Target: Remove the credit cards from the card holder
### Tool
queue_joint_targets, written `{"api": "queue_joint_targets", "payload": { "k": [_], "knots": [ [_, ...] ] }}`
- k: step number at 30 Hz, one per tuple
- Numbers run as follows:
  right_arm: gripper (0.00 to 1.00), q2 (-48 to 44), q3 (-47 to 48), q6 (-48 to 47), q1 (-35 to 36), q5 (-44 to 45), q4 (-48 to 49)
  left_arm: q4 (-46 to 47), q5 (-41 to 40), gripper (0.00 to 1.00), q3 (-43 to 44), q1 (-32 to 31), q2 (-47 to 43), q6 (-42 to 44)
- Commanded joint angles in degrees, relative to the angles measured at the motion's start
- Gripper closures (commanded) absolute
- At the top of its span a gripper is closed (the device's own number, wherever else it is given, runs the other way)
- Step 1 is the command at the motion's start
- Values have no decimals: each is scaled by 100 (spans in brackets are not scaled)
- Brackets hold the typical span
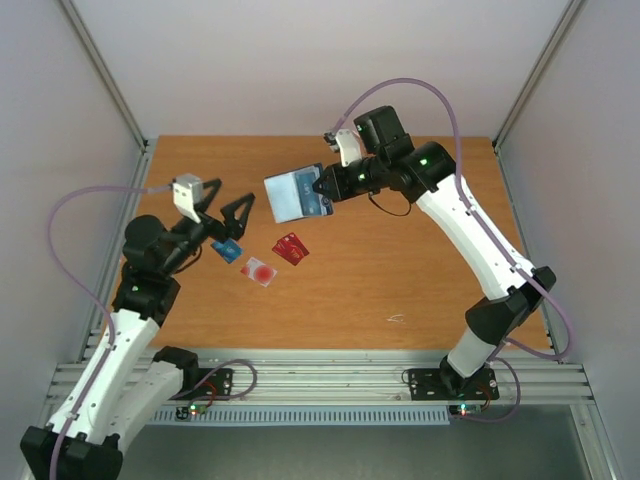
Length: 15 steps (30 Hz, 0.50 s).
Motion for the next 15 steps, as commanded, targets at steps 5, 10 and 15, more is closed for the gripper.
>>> {"api": "queue_joint_targets", "payload": {
  "k": [5, 10, 15],
  "knots": [
    [99, 221, 651, -37, 373, 2106, -824, 693, 1399, 4, 330, 2, 457, -1187],
    [99, 15, 285, -190, 547, 973, 158, 986, 2703, 18, 491, -361, 942, -1355],
    [99, -447, -535, -180, 546, -199, 1435, 1163, 3219, 37, 692, -360, 1293, -1568]
  ]
}}
